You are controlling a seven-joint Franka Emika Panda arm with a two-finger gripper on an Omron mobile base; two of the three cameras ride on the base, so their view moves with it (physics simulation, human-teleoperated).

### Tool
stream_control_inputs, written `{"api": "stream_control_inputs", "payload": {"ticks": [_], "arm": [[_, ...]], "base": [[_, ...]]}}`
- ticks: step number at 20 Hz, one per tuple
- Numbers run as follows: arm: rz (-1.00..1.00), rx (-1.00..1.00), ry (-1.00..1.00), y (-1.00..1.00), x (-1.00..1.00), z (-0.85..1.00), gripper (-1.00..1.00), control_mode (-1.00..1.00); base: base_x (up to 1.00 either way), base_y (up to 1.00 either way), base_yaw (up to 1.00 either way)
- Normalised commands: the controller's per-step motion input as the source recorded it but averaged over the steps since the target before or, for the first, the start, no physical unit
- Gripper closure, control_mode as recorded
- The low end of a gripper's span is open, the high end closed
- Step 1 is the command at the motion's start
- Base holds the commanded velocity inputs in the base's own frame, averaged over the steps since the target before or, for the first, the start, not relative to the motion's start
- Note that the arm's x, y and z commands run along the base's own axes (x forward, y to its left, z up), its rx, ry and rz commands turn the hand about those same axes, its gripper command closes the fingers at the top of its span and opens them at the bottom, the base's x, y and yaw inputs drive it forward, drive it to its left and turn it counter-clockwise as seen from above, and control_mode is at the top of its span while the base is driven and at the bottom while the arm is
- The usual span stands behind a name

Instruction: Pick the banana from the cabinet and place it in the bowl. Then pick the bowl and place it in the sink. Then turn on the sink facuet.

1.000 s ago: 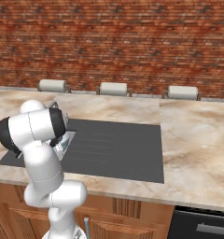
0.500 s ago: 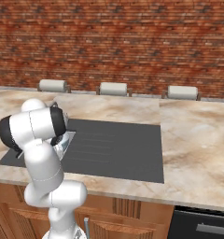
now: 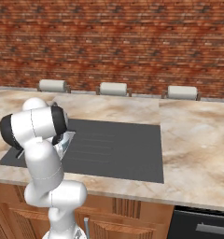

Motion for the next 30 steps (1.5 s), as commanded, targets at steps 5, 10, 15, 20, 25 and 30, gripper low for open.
{"api": "stream_control_inputs", "payload": {"ticks": [5,10,15,20,25,30], "arm": [[0.00,0.00,-0.12,0.00,0.00,-0.35,1.00,-1.00],[0.00,0.00,-0.11,0.00,0.00,-0.26,1.00,-1.00],[0.00,0.00,-0.07,0.01,0.00,-0.17,-1.00,-1.00],[0.00,0.00,-0.02,0.00,-0.01,-0.02,-1.00,-1.00],[0.00,0.01,0.00,0.00,-0.05,0.00,-1.00,-1.00],[0.00,0.04,-0.01,-0.07,-0.21,0.08,-1.00,-1.00]], "base": [[0.00,0.00,0.00],[0.00,0.00,0.00],[0.00,0.00,0.00],[0.00,0.00,0.00],[0.00,0.00,0.00],[0.00,0.00,0.00]]}}
